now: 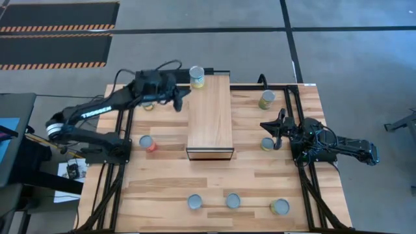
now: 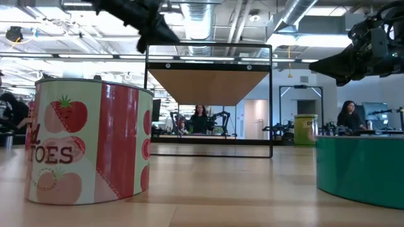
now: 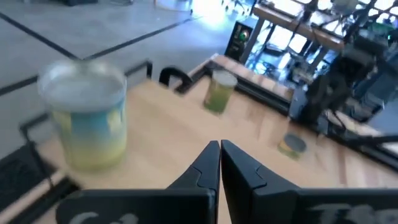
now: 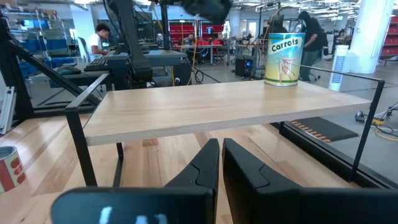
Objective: Pick and place cans onto a shelf
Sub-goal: Put the canned mixed fruits on the shelf
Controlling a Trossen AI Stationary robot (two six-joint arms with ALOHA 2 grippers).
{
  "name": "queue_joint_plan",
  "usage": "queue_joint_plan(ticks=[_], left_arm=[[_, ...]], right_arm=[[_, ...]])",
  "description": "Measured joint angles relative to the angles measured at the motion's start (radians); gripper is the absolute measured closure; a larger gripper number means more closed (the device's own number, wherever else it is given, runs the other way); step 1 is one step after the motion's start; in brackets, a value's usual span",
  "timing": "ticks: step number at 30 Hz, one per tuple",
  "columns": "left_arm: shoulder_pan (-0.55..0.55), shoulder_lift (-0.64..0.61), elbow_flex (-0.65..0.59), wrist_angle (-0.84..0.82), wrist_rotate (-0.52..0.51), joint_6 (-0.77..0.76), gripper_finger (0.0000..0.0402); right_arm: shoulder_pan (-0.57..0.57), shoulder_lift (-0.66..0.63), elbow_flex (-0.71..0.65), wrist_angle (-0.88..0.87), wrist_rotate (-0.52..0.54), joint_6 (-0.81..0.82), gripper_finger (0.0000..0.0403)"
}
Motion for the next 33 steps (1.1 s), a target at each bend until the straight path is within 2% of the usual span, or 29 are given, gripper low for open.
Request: queue_joint_plan(ticks=[4,10,14,23,27,33], left_arm=[[-0.021,-0.080,-0.115,-0.009,-0.018,-0.018,0.0401],[-0.054,-0.176,-0.214,-0.007,-0.043,-0.046,0.0401],[-0.063,-0.221,-0.238,-0.021,-0.084,-0.064,0.0401],[-0.072,-0.231,-0.238,-0.108,-0.111,-0.125,0.0402],[-0.104,-0.230,-0.239,-0.158,-0.134,-0.113,0.0402],[-0.118,-0.206,-0.239,-0.145,-0.108,-0.127,0.0402]], right_arm=[[0.000,0.000,0.000,0.000,0.000,-0.010,0.0356],[0.001,0.000,0.000,0.000,0.000,-0.205,0.0356],[0.001,0.000,0.000,0.000,0.000,-0.312,0.0356],[0.001,0.000,0.000,0.004,0.000,-0.224,0.0356],[0.001,0.000,0.000,0.054,0.003,-0.212,0.0356],[0.000,0.000,0.000,0.161,0.003,-0.076,0.0356]])
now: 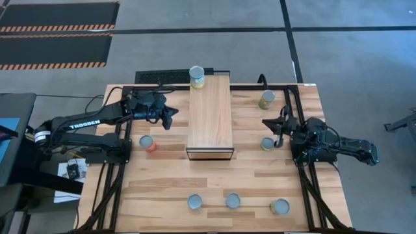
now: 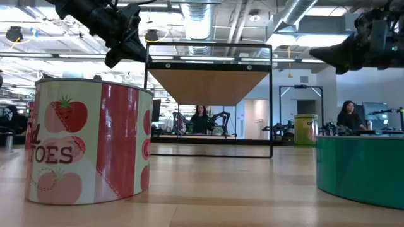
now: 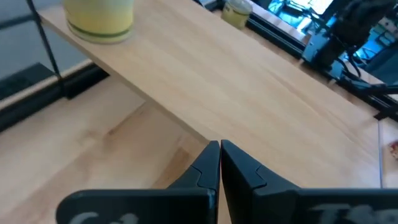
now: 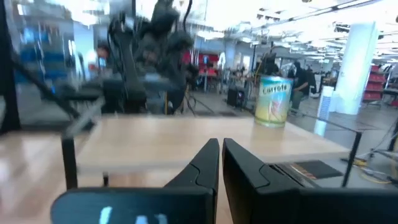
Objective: Pick and place cans onto a shelf
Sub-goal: Put the canned mixed fruits on the shelf
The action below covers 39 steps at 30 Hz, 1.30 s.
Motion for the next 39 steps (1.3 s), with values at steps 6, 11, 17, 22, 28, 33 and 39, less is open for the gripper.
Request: queue_joint_plan(ticks=[6,11,17,22,28,33,39], left_arm=[[-0.050,0.001,0.029,-0.077,-0.078,0.000,0.0402],[-0.116,0.006,0.072,-0.280,-0.127,-0.045,0.0402],[-0.244,0.005,0.136,-0.502,-0.219,-0.139,0.0402],[-0.365,0.005,0.160,-0.693,-0.260,-0.310,0.0401],[-0.496,0.005,0.160,-0.896,-0.255,-0.553,0.0401],[-0.567,0.032,0.160,-0.951,-0.240,-0.630,0.0398],[-0.622,0.137,0.161,-0.947,-0.263,-0.613,0.0352]], right_arm=[[0.000,0.000,0.000,0.016,0.005,0.111,0.0356],[-0.001,0.001,0.000,0.035,0.009,0.111,0.0356],[-0.025,0.000,0.000,0.037,0.051,0.187,0.0372],[-0.026,0.000,0.000,0.006,0.049,0.184,0.0393],[-0.026,0.000,0.000,0.004,0.050,0.184,0.0374],[-0.026,0.000,0.000,0.004,0.051,0.182,0.0390],[-0.026,0.000,0.000,0.000,0.052,0.181,0.0394]])
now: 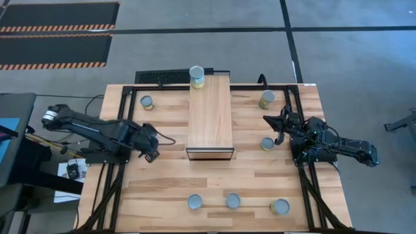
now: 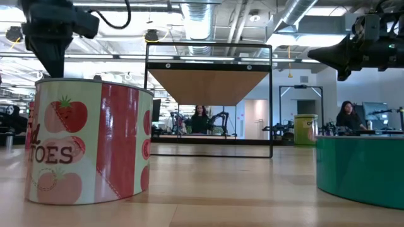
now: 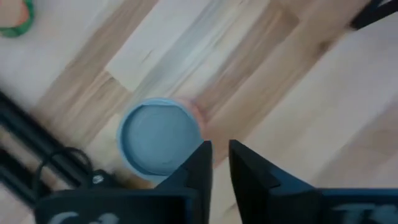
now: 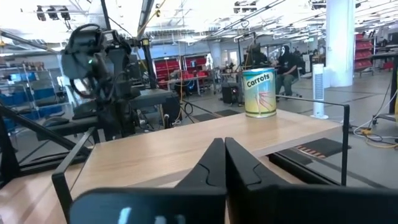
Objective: Pick and place cans onto a shelf
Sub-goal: Put the canned mixed fruits on the shelf
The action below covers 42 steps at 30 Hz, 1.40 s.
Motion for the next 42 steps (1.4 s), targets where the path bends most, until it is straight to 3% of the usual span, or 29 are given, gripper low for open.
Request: queue_joint_plan(ticks=[9,21,25,31,38,42], left_arm=[[-0.014,0.148,-0.001,-0.049,-0.030,-0.088,0.0275],[0.008,0.108,-0.138,0.091,-0.010,-0.032,0.0267],[0.024,0.106,-0.152,0.101,-0.009,0.036,0.0293],[0.042,0.102,-0.153,0.127,-0.015,0.140,0.0385],[0.084,-0.021,-0.118,0.112,0.119,0.263,0.0400],[0.127,-0.125,-0.047,0.122,0.114,0.334,0.0401]], right_arm=[[0.000,0.000,0.000,-0.005,0.000,0.000,0.0386],[0.000,0.000,0.000,-0.019,0.000,0.001,0.0384],[0.000,0.000,0.000,-0.025,0.024,0.001,0.0389],[0.000,0.000,0.000,-0.026,0.030,0.002,0.0391],[0.000,0.000,0.000,-0.052,0.057,0.056,0.0389],[0.000,0.000,0.000,-0.085,0.058,0.106,0.0392]])
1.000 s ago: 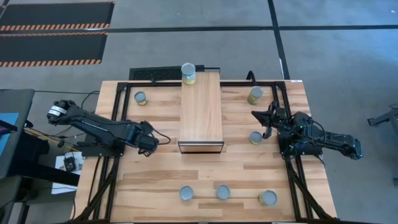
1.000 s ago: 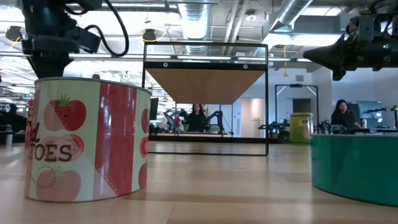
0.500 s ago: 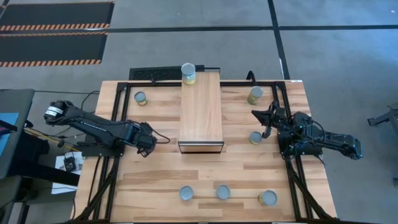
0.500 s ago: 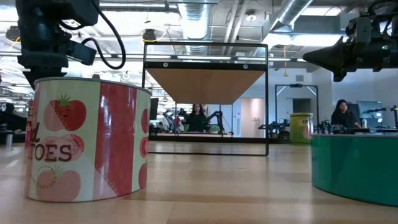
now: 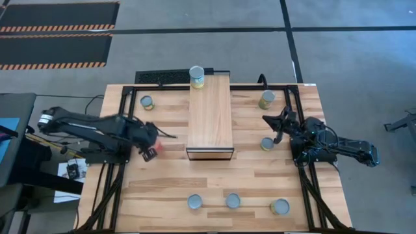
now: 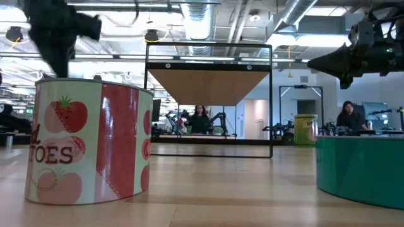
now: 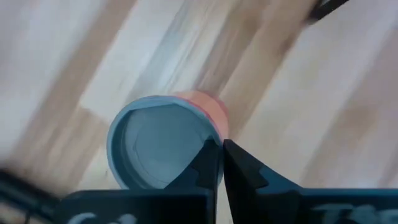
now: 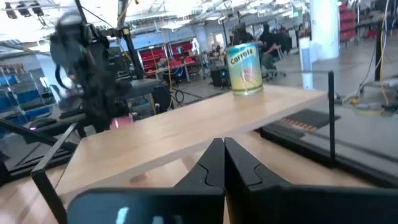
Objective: Pick and place cans onto a shelf
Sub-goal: Put the canned mixed fruits on the shelf
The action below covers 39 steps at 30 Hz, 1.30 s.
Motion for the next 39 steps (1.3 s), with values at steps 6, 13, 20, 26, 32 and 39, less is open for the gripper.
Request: queue_joint_plan(ticks=[6,13,20,26,32,39], left_arm=[[0.064,-0.039,0.182,0.021,-0.075,0.175,0.0401],[0.202,0.085,0.455,0.001,-0.072,0.459,0.0401],[0.372,0.323,0.712,-0.043,0.087,0.732,0.0401],[0.450,0.562,0.946,-0.139,0.130,0.900,0.0401],[0.487,0.783,1.173,-0.273,0.121,0.965,0.0401],[0.507,0.935,1.288,-0.285,0.120,0.972,0.0401]], right_arm=[[0.000,0.000,0.000,-0.031,0.001,0.060,0.0388],[0.000,0.000,0.000,-0.029,0.000,0.087,0.0391],[0.000,0.000,0.000,-0.028,0.000,0.087,0.0391],[0.000,0.000,0.000,-0.028,0.001,0.087,0.0390],[0.000,0.000,0.000,-0.028,0.000,0.087,0.0391],[0.000,0.000,0.000,-0.029,0.000,0.086,0.0391]])
